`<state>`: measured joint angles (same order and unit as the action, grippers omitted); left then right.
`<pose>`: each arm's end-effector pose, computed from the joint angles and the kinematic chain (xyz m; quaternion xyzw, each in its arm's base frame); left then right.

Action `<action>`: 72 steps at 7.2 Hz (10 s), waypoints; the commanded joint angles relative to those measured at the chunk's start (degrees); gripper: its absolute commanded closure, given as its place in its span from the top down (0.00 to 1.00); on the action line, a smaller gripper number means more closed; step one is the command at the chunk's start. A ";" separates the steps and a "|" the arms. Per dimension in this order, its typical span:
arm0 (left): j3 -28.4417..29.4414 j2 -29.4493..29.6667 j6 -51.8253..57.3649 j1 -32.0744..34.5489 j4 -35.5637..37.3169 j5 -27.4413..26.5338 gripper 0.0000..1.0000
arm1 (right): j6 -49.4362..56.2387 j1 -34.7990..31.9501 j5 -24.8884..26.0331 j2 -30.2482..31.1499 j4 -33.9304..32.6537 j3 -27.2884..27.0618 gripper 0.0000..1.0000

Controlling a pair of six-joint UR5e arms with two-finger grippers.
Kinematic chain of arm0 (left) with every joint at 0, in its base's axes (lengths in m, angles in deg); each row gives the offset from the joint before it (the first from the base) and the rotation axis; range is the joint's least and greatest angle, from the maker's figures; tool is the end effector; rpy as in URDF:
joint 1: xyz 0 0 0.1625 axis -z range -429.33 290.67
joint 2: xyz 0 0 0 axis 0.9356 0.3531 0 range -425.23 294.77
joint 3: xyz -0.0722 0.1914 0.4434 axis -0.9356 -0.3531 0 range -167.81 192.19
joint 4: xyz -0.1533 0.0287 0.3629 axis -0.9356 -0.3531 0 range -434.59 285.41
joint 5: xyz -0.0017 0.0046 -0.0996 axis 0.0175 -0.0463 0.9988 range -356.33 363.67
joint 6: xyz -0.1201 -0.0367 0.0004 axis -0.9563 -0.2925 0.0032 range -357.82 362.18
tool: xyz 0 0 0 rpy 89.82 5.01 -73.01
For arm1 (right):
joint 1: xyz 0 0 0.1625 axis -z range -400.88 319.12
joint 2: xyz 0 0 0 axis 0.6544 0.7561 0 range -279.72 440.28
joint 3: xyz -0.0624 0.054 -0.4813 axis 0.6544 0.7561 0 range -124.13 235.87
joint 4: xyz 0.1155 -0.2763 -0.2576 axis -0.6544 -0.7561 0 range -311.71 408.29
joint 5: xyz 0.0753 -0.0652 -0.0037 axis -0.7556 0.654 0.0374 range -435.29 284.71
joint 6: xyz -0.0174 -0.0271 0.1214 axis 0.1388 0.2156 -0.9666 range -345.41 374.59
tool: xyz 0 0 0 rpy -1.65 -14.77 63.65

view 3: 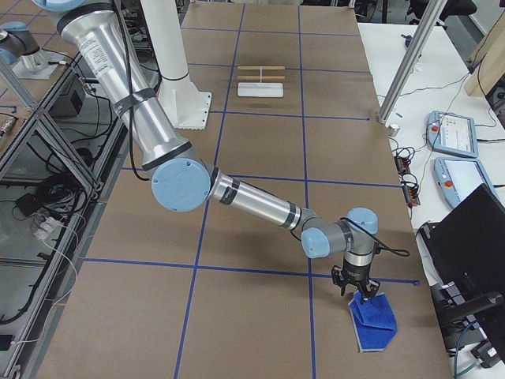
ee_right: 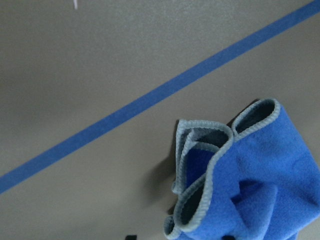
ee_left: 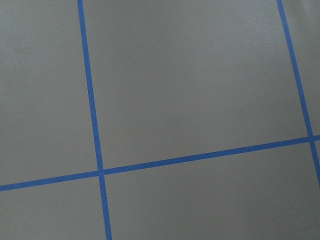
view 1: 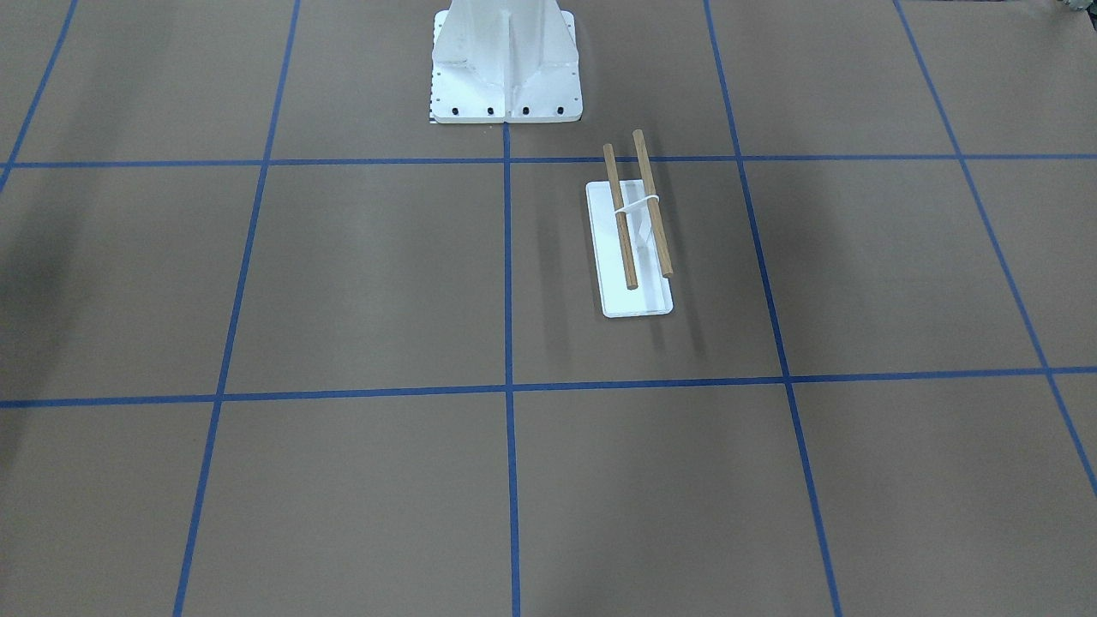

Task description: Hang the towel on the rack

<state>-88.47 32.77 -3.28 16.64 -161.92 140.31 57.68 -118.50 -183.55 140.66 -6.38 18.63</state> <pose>-0.0038 -0.5415 0.5825 0.0949 0.4012 0.0438 0.9100 -0.0594 -0.7096 0.8287 0.1428 -0.1243 -0.4718 0.8612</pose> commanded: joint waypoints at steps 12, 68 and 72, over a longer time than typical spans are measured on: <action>0.03 0.00 -0.08 -0.01 -0.13 0.03 0.98 | -0.47 1.50 2.44 -1.50 0.27 0.33 0.87; 4.43 29.97 -142.20 -44.84 -52.42 -18.52 0.00 | -81.59 43.96 15.89 -30.41 -67.32 -71.65 1.00; 2.25 25.25 -128.50 -44.75 -56.81 -15.20 0.00 | -84.03 43.70 14.75 -17.01 -71.01 -91.29 1.00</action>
<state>-84.79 60.79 -140.33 -28.13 -217.65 122.87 -24.66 -74.73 -168.45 118.58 -76.45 -66.09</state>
